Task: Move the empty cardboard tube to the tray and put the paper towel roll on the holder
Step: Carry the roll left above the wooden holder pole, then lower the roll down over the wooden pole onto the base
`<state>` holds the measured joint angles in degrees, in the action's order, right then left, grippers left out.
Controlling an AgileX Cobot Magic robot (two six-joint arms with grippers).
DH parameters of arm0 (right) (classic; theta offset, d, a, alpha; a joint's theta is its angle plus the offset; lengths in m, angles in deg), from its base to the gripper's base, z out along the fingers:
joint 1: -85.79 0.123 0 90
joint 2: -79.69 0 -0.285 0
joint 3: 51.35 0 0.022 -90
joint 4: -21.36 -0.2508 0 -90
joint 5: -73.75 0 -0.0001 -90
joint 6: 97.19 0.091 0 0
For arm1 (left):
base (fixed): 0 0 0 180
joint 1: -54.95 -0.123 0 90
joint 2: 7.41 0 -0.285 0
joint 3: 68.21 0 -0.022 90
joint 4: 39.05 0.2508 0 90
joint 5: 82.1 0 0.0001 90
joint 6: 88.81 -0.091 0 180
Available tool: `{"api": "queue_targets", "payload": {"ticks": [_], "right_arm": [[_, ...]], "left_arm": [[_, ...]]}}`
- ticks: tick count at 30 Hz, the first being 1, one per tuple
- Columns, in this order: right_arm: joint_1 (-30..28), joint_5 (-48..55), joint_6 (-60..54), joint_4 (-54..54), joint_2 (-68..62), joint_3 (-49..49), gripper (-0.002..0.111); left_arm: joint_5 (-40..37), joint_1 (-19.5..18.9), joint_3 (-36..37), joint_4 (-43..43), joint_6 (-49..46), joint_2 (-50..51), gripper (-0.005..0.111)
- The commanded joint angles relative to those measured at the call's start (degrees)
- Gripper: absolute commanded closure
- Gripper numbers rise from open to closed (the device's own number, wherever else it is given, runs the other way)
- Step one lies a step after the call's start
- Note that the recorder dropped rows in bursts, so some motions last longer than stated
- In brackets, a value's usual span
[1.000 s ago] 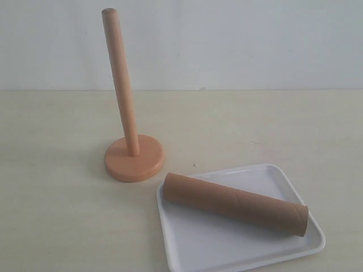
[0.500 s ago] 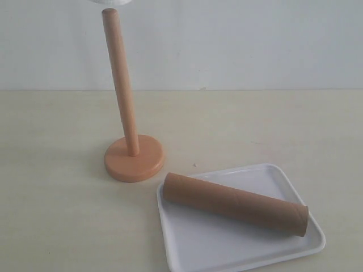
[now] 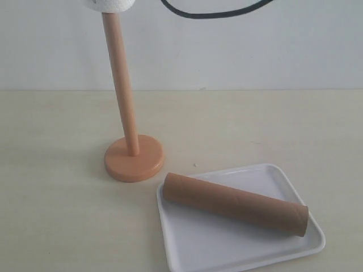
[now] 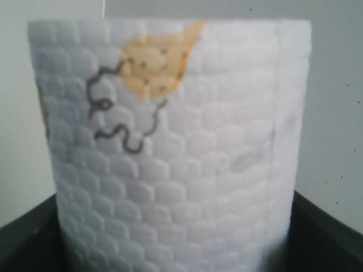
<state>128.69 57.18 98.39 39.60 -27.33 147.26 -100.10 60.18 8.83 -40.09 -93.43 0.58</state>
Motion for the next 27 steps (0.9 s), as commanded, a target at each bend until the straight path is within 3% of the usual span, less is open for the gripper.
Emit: {"api": "queue_targets", "payload": {"ticks": [1,14,27], "right_arm": [[0.1,-1.2,-1.5,-0.3,-0.6,1.0,0.109],[0.1,5.6,-2.0,-0.6,-3.6,0.8,0.109],[0.1,3.6,-0.8,-1.0,-9.5,0.4,0.109]], "left_arm": [[-0.1,-0.1,0.2,-0.5,-0.2,-0.2,0.103],[-0.1,-0.1,0.2,-0.5,-0.2,-0.2,0.103],[-0.1,-0.1,0.2,-0.5,-0.2,-0.2,0.103]]}}
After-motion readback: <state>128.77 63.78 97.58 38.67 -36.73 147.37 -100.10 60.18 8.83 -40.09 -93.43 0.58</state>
